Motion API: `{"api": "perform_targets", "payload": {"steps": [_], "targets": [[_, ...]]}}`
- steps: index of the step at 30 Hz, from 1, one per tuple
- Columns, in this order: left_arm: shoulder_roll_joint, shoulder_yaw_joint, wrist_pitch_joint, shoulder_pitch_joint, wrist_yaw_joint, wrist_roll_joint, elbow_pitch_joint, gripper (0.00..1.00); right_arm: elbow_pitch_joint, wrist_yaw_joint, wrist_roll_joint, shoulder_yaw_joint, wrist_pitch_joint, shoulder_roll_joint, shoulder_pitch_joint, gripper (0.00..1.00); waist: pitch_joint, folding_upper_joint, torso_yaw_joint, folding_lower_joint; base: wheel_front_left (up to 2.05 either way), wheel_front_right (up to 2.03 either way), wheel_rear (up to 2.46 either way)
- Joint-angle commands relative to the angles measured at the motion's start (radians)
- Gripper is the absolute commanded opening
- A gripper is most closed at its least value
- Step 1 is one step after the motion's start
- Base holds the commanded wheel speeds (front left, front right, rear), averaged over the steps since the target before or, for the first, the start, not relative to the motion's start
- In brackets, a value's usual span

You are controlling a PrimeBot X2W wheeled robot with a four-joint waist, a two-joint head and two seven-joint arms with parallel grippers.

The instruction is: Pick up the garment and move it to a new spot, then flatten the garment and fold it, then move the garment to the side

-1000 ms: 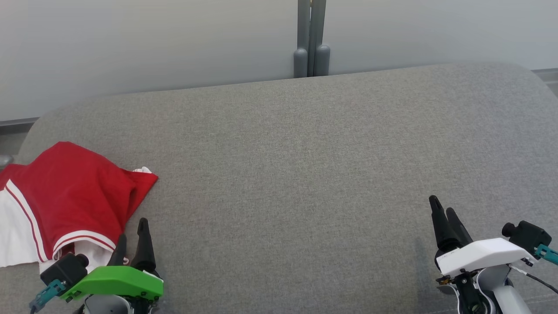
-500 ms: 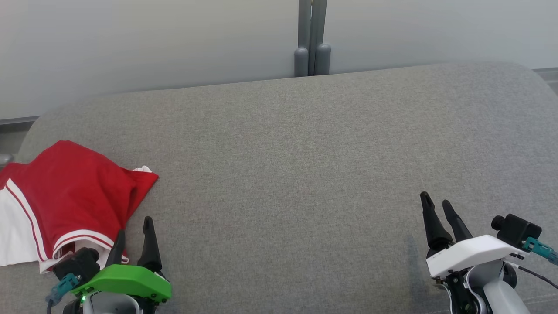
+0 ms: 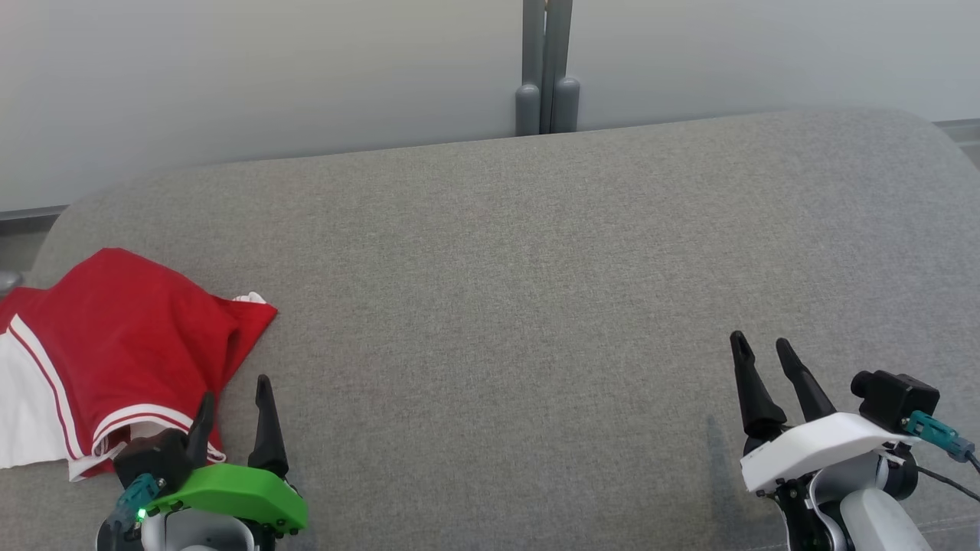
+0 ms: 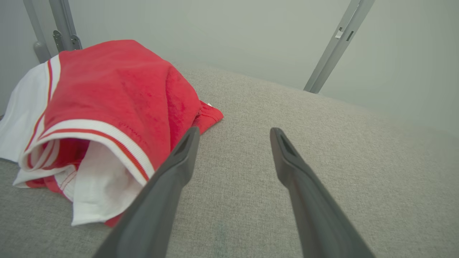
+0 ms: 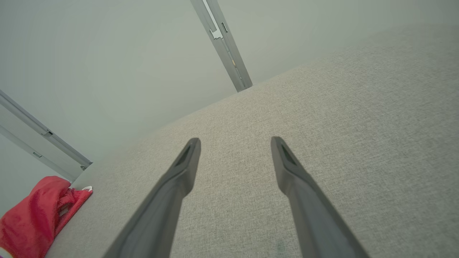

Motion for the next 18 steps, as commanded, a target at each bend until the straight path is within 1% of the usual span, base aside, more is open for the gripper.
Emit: {"api": "perform_targets", "payload": {"steps": [1, 18], "targets": [[0.009, -0.003, -0.009, 0.002, 0.005, 0.027, -0.004, 1.00, -0.002, 0.000, -0.027, 0.003, -0.009, -0.007, -0.001, 1.00, 0.000, 0.0000, 0.000, 0.0000, 0.00, 0.00, 0.00], [0.026, -0.030, -0.045, 0.013, 0.050, 0.194, 0.007, 1.00, 0.044, 0.000, -0.220, -0.016, -0.052, -0.002, 0.007, 1.00, 0.001, 0.0000, 0.000, 0.0000, 0.00, 0.00, 0.00]]}}
